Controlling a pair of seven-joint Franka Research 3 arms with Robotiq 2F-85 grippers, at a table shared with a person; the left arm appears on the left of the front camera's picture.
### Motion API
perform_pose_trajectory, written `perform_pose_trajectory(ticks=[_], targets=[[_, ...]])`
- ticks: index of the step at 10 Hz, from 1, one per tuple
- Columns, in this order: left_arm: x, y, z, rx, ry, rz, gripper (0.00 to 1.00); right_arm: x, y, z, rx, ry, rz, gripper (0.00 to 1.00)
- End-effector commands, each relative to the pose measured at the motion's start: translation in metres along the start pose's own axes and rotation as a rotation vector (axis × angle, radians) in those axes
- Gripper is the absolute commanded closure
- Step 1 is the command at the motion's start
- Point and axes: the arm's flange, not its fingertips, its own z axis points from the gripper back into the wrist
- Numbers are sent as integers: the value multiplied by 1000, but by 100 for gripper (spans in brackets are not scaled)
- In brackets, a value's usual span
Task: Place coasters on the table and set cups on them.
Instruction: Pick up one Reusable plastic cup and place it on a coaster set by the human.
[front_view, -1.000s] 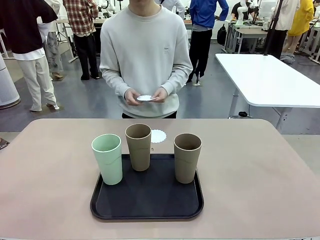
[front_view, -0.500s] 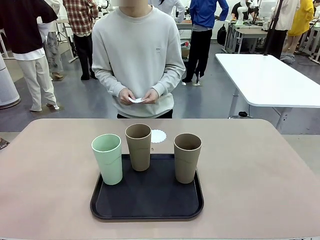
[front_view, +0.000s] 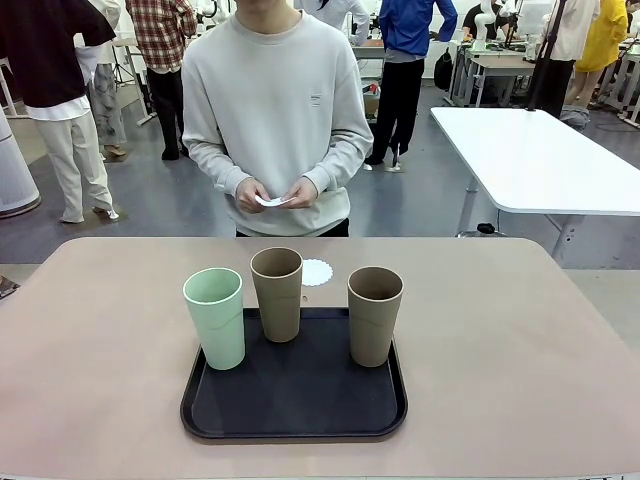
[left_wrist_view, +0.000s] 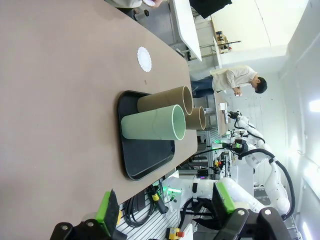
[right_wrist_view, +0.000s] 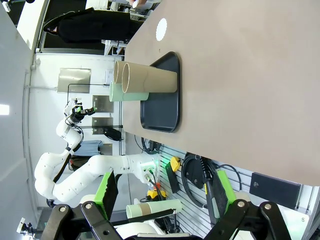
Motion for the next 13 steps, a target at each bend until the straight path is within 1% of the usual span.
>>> perform_pose_trajectory(ticks=[1,13], targets=[[0,1,-1,-16,0,-18,0,2,1,0,9,-6,3,0],[0,1,-1,-16,0,-18,0,2,1,0,9,-6,3,0]])
